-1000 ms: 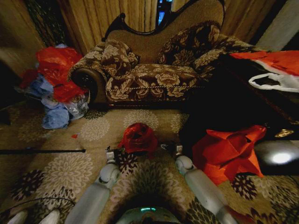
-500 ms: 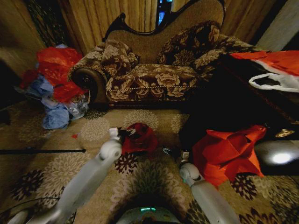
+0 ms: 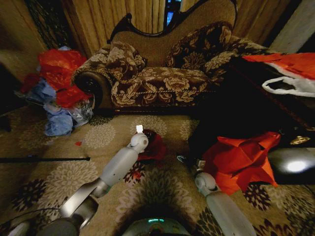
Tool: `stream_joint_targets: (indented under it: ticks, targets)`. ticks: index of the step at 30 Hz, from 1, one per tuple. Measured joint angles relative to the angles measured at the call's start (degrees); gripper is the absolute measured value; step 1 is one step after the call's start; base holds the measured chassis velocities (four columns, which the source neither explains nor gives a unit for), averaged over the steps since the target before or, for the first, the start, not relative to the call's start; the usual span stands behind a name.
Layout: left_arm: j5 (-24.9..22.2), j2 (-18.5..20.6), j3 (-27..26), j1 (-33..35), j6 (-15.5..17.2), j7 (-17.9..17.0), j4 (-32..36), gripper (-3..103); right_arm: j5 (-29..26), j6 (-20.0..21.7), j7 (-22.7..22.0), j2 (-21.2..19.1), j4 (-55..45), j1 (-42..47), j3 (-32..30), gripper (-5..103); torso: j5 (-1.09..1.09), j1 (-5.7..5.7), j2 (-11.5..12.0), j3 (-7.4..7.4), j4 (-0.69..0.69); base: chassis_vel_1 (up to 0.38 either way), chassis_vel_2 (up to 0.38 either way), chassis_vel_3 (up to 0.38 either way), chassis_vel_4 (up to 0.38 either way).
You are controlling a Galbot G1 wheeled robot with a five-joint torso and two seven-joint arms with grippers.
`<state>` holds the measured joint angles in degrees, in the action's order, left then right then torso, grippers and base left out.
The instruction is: Place a garbage bag over the trash bin.
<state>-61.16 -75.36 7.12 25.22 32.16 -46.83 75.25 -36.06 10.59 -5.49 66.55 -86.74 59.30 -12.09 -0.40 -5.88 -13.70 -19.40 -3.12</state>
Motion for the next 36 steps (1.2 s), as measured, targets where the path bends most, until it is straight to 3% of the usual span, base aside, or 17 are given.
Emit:
stream_joint_targets:
  ticks: [8, 10, 12, 13, 15, 17, 24, 29, 36]
  targets:
    - [0.8, -3.0, -0.8, -1.2, -0.6, 1.5, -7.6, 33, -0.4, 0.0, 0.1, -0.3, 0.7, -0.4, 0.1, 100, -0.01, 0.00, 0.0, 0.00, 0.00, 0.000, 0.000, 0.000, 0.000]
    - [2.5, -4.7, -1.3, -1.9, -1.6, 2.7, -11.0, 25, -0.4, 0.1, 0.2, -0.3, 0.9, -0.5, 0.3, 100, 0.00, 0.00, 0.0, 0.00, 0.00, 0.000, 0.000, 0.000, 0.000]
    - [3.5, -5.4, -1.5, -2.3, -2.2, 3.4, -12.8, 25, -0.4, 0.1, 0.2, -0.3, 1.0, -0.5, 0.5, 100, 0.00, 0.00, 0.0, 0.01, 0.01, 0.000, 0.000, 0.000, 0.000]
    - [5.4, -7.1, -1.9, -3.1, -3.1, 4.5, -16.2, 18, -0.4, 0.1, 0.3, -0.3, 1.1, -0.7, 0.8, 100, -0.01, 0.00, 0.0, 0.01, 0.01, 0.000, 0.000, 0.000, 0.000]
    - [6.2, -8.0, -2.2, -3.5, -3.6, 4.9, -17.9, 18, -0.4, 0.1, 0.3, -0.4, 1.2, -0.7, 0.9, 100, -0.01, 0.00, 0.0, 0.01, 0.01, 0.000, 0.000, 0.000, 0.000]
    - [8.6, -10.0, -3.1, -4.4, -4.6, 5.6, -21.6, 6, -0.5, 0.1, 0.3, -0.6, 1.2, -0.7, 1.2, 100, 0.00, 0.00, 0.0, 0.01, -0.01, 0.000, 0.000, 0.000, 0.000]
    - [13.3, -11.4, -5.8, -4.3, -5.9, 4.5, -24.1, 0, -0.9, 0.2, 0.7, -1.4, 1.2, -0.7, 1.6, 100, -0.01, 0.00, 0.0, 0.01, 0.00, 0.000, 0.000, 0.000, 0.000]
    - [13.7, -11.8, -6.5, -3.7, -5.4, 2.4, -24.5, 0, -1.4, 0.3, 0.9, -1.8, 1.3, -0.6, 1.6, 100, 0.00, 0.01, 0.0, 0.01, 0.01, 0.000, 0.000, 0.000, 0.000]
    - [14.0, -13.5, -6.6, -5.0, -6.3, 3.2, -30.2, 0, -1.5, 0.3, 1.2, -2.1, 1.2, -0.3, 2.0, 100, -0.01, 0.01, 0.0, 0.01, 0.00, 0.000, 0.000, 0.000, 0.000]
